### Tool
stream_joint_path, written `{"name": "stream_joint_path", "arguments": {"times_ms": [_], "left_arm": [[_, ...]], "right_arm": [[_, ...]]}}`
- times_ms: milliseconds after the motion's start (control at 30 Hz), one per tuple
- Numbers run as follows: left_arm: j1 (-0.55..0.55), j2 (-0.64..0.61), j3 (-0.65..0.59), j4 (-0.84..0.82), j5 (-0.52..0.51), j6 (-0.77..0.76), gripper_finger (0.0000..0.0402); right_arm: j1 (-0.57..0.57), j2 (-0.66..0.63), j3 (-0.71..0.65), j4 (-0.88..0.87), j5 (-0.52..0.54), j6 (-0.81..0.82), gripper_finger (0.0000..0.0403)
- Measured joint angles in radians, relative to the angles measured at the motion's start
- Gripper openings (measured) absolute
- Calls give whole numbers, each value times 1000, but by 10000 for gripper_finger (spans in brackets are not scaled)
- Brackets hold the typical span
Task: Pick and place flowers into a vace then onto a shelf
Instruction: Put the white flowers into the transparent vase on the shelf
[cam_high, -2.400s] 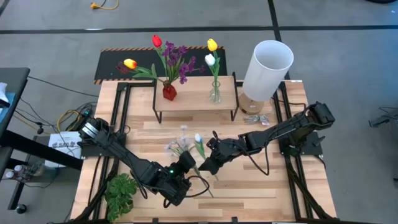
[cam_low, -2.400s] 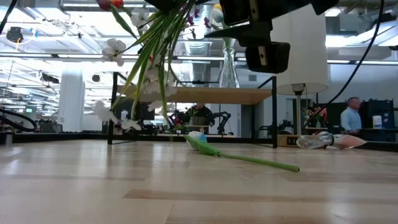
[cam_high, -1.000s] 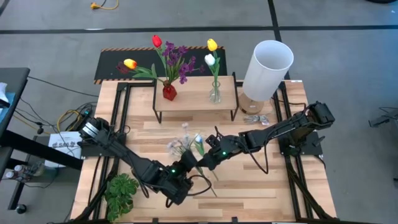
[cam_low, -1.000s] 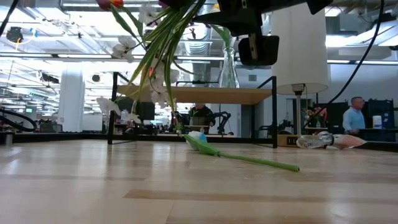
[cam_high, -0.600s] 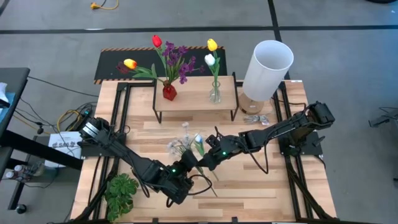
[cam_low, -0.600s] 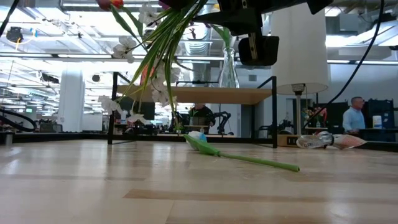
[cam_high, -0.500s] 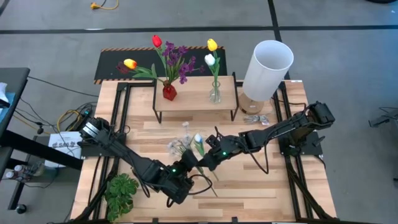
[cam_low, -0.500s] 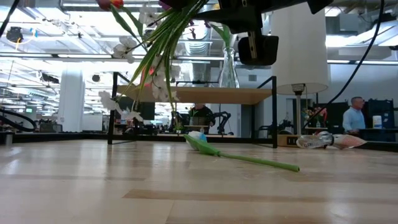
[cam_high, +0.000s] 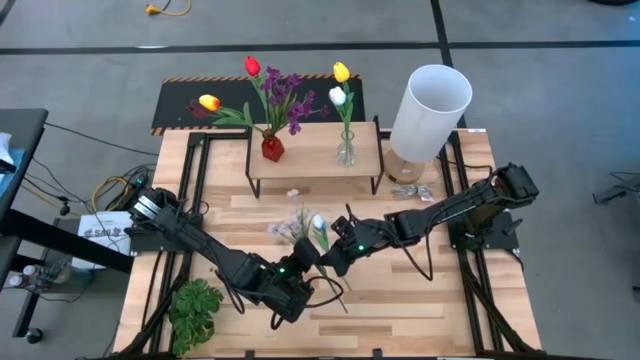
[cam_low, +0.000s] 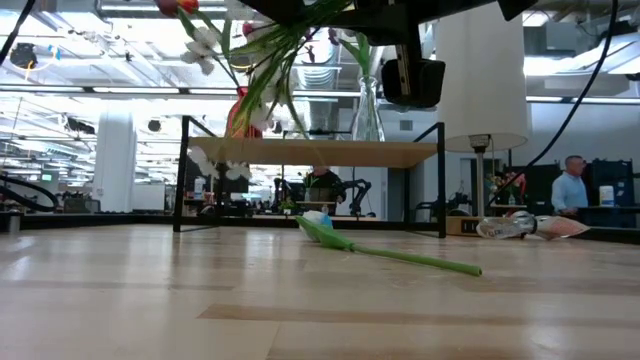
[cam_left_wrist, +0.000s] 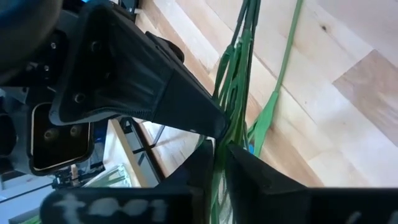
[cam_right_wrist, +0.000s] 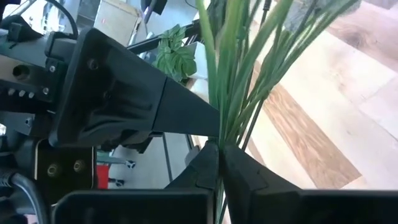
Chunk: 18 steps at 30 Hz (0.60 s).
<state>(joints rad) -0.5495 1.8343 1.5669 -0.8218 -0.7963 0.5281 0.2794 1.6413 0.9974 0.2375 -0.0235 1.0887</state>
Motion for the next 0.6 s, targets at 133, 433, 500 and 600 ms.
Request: {"name": "stream_joint_path", "arguments": {"times_ms": [133,433,500,600], "left_arm": [[0,0,0,1,1,-4,58],[-2,0,45,-82,-31,-51,127],[-2,0,63,-116,-7,-92,137],[-2,-2,95,-195,65,-168,149]], "right_arm": [[0,0,0,0,4,-16,4],[-1,0,0,9,25,-27,1],[-1,1,0,0,26,-27,2],[-1,2,0,0,26,-27,1]]}}
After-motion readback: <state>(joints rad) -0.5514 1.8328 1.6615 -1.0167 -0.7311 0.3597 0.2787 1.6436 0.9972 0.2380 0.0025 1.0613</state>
